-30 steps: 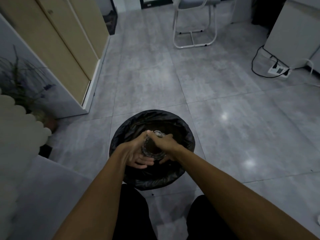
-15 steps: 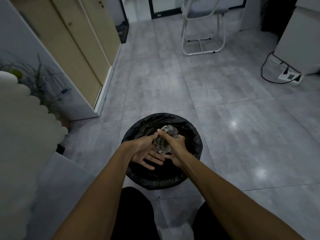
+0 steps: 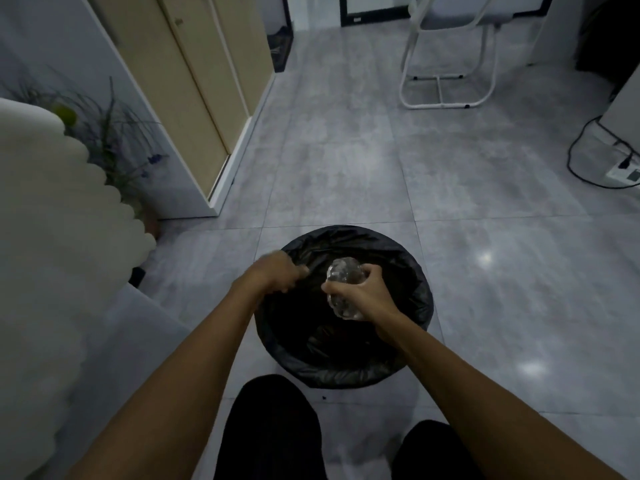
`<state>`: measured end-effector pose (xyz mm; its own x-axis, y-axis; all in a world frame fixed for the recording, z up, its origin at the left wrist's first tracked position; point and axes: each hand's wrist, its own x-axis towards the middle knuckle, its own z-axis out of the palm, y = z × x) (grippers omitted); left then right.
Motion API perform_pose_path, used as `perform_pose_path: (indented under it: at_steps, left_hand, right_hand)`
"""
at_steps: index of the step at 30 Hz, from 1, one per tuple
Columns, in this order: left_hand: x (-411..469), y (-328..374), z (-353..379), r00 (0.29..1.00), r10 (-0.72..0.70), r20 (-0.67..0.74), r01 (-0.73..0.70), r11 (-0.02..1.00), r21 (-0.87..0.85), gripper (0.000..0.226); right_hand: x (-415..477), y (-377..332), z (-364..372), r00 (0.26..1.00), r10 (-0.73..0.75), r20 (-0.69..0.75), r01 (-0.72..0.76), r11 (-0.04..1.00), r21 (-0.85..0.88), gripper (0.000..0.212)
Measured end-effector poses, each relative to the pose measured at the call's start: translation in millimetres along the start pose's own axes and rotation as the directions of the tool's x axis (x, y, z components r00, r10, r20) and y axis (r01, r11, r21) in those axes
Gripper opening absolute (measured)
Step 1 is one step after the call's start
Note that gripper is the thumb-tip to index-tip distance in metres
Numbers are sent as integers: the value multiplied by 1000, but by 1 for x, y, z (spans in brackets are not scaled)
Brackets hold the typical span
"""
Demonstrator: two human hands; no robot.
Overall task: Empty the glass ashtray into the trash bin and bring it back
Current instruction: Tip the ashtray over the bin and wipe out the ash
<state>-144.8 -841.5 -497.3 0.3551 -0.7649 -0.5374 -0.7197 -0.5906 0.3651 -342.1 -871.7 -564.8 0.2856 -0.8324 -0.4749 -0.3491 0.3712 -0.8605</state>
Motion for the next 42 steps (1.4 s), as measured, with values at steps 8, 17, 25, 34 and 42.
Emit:
perform_pose_path:
  at_steps: [8, 17, 25, 34, 42]
  left_hand:
    - [48, -85, 61, 935, 64, -348, -123, 981, -152, 44]
    - [49, -75, 60, 899, 130, -419, -208, 967, -146, 33]
    - [51, -76, 60, 895, 150, -420, -217, 969, -117, 34]
    - [54, -77, 61, 893, 169, -418, -226, 970, -89, 35]
    - [55, -79, 60, 888, 192, -418, -244, 967, -74, 31]
  right_hand:
    - [-18, -22, -1, 789, -377, 485, 565, 136, -814, 120]
    - [-32, -39, 22, 569, -172, 804, 773, -222, -594, 119]
    - [-50, -33, 26, 563, -137, 815, 766, -284, -577, 122]
    - [-57, -37, 33, 541, -171, 824, 744, -359, -563, 120]
    - [-57, -32, 39, 548, -163, 820, 740, -363, -567, 117]
